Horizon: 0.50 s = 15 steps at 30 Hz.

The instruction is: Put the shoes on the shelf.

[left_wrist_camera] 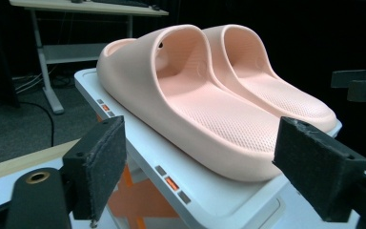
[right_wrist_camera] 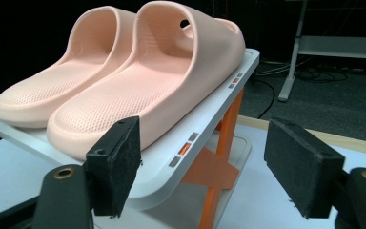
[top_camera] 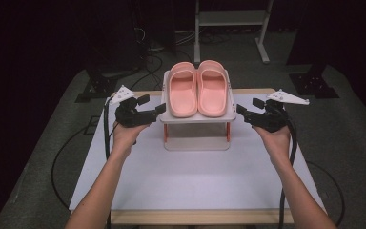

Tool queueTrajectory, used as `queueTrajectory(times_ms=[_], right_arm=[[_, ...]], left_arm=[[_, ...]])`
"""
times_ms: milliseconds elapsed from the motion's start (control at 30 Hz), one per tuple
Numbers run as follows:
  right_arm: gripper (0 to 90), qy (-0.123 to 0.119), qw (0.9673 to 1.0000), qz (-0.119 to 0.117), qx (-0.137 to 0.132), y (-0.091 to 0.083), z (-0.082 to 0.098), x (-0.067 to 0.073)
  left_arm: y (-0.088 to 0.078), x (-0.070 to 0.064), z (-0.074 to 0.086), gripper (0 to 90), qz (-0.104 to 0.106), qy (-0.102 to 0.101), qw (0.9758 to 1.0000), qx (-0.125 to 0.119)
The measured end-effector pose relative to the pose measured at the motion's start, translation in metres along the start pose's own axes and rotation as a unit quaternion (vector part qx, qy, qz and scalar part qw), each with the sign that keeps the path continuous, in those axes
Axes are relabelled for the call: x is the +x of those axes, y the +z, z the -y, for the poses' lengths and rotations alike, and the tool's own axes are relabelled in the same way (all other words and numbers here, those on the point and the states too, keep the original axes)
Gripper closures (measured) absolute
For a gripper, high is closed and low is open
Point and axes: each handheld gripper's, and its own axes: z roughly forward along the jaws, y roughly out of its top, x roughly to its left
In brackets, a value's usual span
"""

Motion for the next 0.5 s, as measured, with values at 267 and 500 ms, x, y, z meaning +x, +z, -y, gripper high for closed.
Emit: queueTrajectory(times_ms=[267,500], right_arm=[[25.4,0.003,1.0000,-0.005,0.003,-0.005,0.008,0.000],[24.6,-0.002,1.0000,-0.006,0.005,-0.013,0.020,-0.001]], left_arm=[[-0.007,-0.002,0.007,11.8,-0.001,0.001,1.0000,0.000],[-0.014,-0.006,0.014,9.4,-0.008,0.003,1.0000,-0.001]])
